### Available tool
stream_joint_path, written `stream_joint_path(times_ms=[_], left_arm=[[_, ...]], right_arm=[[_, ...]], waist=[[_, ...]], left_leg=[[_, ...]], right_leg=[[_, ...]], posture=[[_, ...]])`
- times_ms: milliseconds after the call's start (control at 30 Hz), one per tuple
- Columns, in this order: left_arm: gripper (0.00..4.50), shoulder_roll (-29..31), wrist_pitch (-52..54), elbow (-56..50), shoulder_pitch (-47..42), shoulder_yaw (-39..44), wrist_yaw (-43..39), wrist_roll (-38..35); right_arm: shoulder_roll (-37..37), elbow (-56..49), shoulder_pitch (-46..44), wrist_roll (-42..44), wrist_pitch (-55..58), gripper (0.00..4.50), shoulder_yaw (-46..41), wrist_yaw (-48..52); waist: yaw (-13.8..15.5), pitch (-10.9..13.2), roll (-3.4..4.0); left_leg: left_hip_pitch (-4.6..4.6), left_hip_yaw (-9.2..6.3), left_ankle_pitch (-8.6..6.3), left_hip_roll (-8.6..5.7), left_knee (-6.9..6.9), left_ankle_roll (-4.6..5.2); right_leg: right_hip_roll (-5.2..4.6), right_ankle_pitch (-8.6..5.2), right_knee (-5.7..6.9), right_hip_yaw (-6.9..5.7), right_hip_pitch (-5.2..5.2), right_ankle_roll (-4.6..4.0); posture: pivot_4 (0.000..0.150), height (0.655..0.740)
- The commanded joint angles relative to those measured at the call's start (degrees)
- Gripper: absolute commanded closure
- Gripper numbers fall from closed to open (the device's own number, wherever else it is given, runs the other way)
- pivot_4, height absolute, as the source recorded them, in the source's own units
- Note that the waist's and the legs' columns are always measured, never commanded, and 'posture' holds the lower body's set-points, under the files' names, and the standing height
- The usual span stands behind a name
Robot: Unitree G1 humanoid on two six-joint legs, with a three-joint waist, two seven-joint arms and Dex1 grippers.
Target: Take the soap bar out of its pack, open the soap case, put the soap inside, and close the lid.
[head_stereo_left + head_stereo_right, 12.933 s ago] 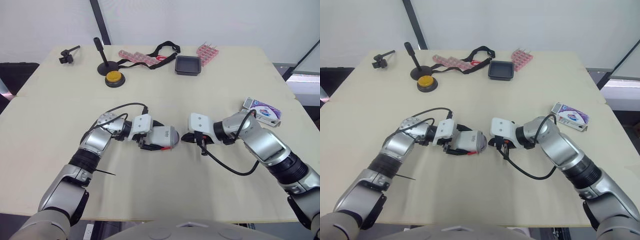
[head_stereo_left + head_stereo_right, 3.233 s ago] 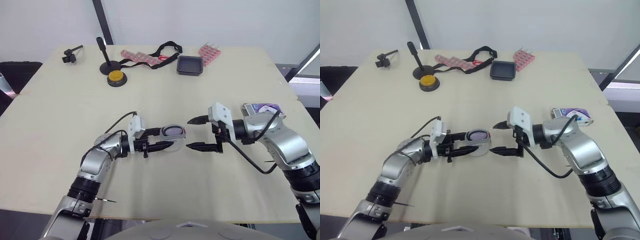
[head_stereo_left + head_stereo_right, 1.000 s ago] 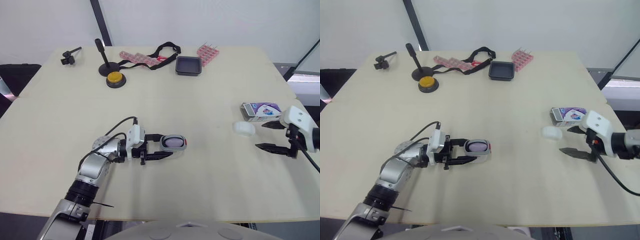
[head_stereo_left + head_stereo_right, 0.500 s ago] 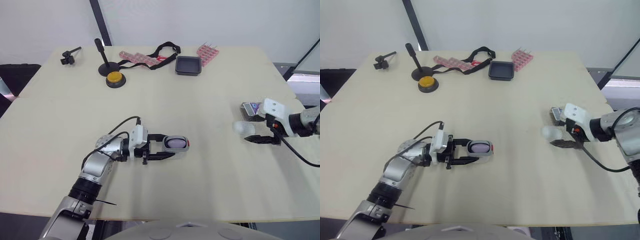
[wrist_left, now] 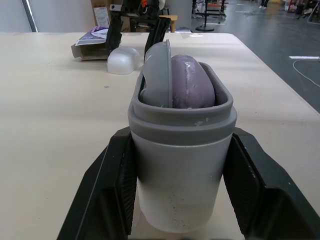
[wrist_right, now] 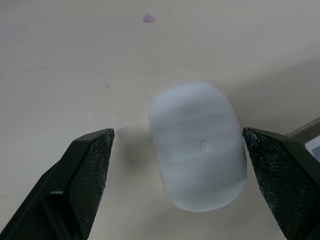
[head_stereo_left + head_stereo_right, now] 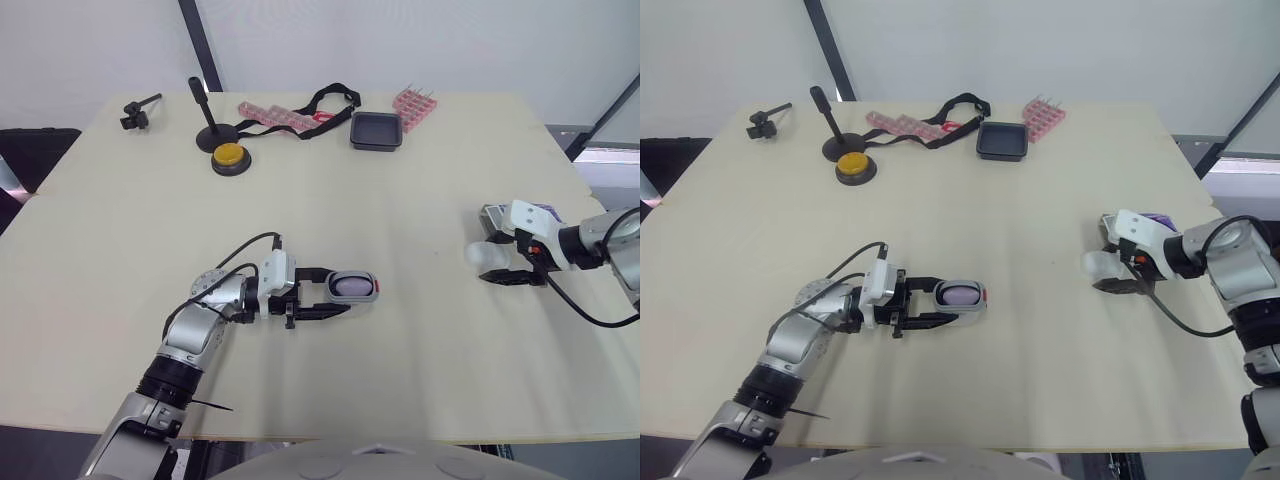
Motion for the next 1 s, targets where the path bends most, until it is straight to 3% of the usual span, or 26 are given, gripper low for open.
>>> stream_joint_path(times_ms=[33, 100, 267, 467, 733, 1000], left_arm=[[2.58, 0.52, -0.41, -1.69, -0.04, 0.31, 0.42, -0.06], [2.58, 0.58, -0.39, -1.68, -0.05, 0.26, 0.51, -0.08], [2.58, 0.59, -0.26, -1.74, -0.04, 0.12, 0.77, -0.02], [2.58, 0.63, -0.13, -1.6, -0.08, 0.02, 0.89, -0.04], [2.58, 0.6, -0.31, -1.27, -0.15, -0.03, 0.94, 0.04], [2.58, 0.4, -0.46, -1.11, -0.07, -0.15, 1.3, 0.19]], right_arm=[[0.15, 1.25, -1.67, -0.86, -0.88, 0.06, -0.53, 0.39], [0.5, 1.73, -2.05, -0.95, -0.72, 0.06, -0.64, 0.45], [0.48, 2.76, -2.25, -1.92, -1.84, 1.53, -0.37, 0.8], [-1.62, -0.46, -3.65, -3.73, 1.68, 1.53, 1.14, 4.13], [-3.05, -9.13, -7.7, -7.18, 17.33, 1.53, 5.15, 6.14], [-2.89, -8.84, -9.09, -9.97, 21.21, 1.53, 8.22, 4.73]], waist=[[0.04, 0.0, 0.0], [0.0, 0.0, 0.0], [0.03, 0.0, 0.0], [-0.01, 0.0, 0.0], [-0.02, 0.0, 0.0], [0.03, 0.0, 0.0]], left_leg=[[0.0, 0.0, 0.0, 0.0, 0.0, 0.0], [0.0, 0.0, 0.0, 0.0, 0.01, 0.01], [0.0, 0.0, 0.0, 0.0, 0.01, 0.01], [-0.01, 0.01, 0.0, 0.0, 0.02, 0.02], [0.01, 0.0, 0.0, 0.01, 0.02, 0.02], [0.02, 0.01, 0.0, 0.01, 0.03, 0.02]], right_leg=[[0.0, 0.0, 0.0, 0.0, 0.0, 0.0], [0.0, 0.0, 0.0, 0.0, 0.0, 0.0], [0.0, 0.0, 0.01, 0.01, 0.0, 0.0], [0.0, 0.0, 0.01, 0.0, 0.0, 0.0], [0.01, 0.0, 0.04, 0.01, 0.0, 0.0], [0.0, 0.0, 0.04, 0.02, -0.01, 0.0]], posture=[[0.15, 0.7291], [0.15, 0.7291], [0.15, 0.7291], [0.15, 0.7291], [0.15, 0.7291], [0.15, 0.7291]])
